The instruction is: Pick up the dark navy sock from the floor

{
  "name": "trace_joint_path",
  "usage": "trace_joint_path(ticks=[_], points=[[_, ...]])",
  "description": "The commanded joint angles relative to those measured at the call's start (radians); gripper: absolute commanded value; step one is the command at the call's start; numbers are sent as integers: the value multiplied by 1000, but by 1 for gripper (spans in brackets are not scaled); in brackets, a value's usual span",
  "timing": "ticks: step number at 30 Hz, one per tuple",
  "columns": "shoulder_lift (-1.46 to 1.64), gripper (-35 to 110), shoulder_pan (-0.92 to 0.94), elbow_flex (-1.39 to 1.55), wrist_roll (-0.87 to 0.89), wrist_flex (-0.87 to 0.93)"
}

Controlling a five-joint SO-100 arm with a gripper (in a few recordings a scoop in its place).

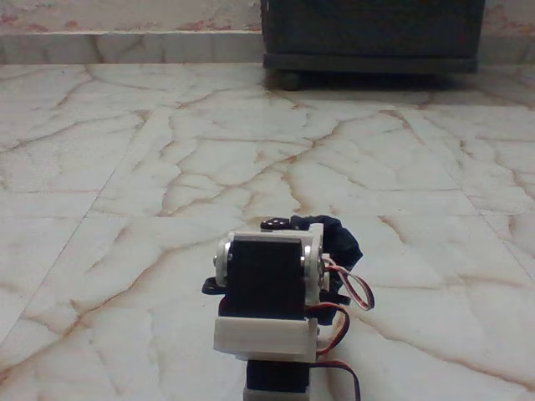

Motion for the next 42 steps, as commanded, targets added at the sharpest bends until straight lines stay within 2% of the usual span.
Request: trace_joint_path(ticks=[1, 2, 5, 11, 15, 21, 42], points=[[40, 0, -8, 15, 32, -57], [40, 0, -6, 46, 49, -121], [38, 0, -11, 46, 72, -130], [40, 0, 17, 46, 6, -267], [40, 0, 18, 46, 78, -310], [40, 0, 48, 46, -43, -308], [37, 0, 55, 46, -29, -304]])
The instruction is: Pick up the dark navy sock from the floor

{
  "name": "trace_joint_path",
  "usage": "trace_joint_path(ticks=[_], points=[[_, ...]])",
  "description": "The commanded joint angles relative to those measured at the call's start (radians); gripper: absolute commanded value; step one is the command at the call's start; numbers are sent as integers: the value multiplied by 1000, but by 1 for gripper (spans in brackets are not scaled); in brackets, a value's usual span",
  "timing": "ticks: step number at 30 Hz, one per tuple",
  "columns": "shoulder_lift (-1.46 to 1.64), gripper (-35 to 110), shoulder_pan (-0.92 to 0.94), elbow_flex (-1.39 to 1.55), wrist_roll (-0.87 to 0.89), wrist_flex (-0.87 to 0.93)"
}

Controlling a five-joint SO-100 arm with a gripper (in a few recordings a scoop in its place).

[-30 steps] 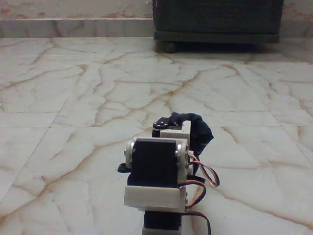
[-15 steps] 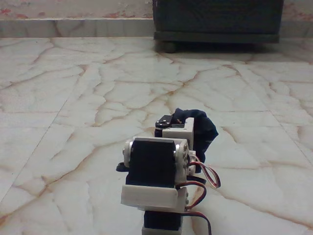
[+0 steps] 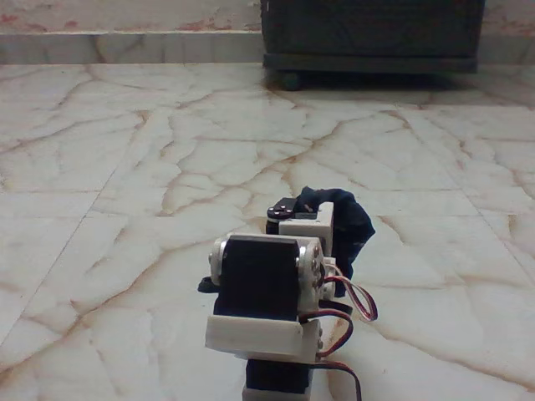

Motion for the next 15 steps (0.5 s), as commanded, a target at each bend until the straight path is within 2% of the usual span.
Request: trace_joint_path(ticks=[1, 15], points=[[35, 0, 2, -3, 0, -3], [35, 0, 11, -3, 8, -11]])
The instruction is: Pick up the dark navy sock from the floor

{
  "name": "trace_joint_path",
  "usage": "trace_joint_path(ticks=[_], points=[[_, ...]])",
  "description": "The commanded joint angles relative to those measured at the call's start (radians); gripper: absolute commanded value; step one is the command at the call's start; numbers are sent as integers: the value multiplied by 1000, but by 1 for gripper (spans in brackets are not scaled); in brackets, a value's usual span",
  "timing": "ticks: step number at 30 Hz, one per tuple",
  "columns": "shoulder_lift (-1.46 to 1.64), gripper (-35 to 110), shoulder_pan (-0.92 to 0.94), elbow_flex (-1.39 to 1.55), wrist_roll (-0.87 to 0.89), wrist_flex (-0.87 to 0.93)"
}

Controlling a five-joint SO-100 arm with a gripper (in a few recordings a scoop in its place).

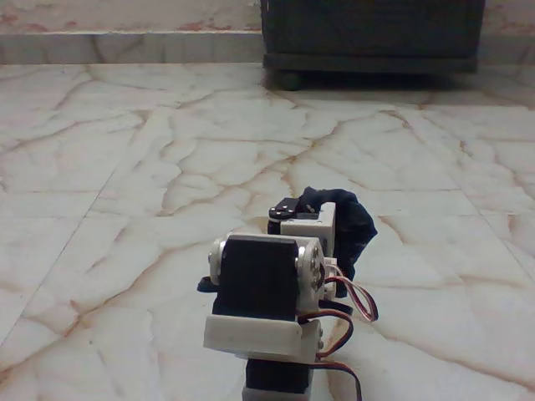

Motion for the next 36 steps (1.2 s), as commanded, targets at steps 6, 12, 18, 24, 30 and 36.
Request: trace_joint_path(ticks=[6, 12, 18, 24, 30, 36], points=[[37, 0, 0, -3, 5, -2], [37, 0, -18, -3, 12, 0], [37, 0, -54, -3, 20, 8], [35, 0, -48, -3, 20, 6], [34, 0, -44, -3, 23, 6], [34, 0, -51, -3, 21, 6]])
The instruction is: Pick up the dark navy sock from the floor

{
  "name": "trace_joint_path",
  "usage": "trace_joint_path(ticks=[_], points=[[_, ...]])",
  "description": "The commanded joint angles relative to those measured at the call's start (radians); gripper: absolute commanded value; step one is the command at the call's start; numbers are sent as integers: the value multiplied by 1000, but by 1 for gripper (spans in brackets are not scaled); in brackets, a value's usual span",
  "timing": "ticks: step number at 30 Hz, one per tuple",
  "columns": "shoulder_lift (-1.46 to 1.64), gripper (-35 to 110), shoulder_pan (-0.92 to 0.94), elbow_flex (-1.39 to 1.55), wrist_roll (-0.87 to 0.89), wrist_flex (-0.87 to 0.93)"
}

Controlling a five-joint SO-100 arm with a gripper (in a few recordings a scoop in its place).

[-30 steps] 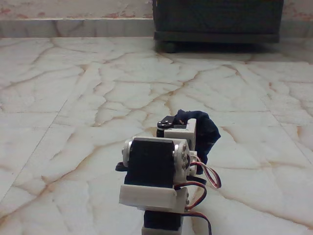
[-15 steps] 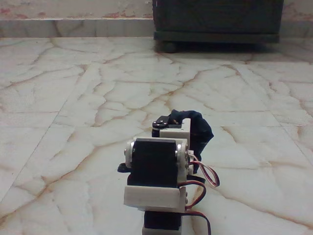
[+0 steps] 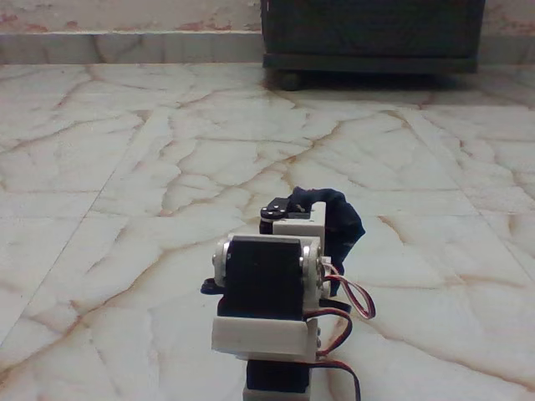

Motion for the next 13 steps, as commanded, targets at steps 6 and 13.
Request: trace_joint_path(ticks=[6, 13], points=[[34, 0, 0, -3, 11, 5], [34, 0, 6, -5, 12, 2]])
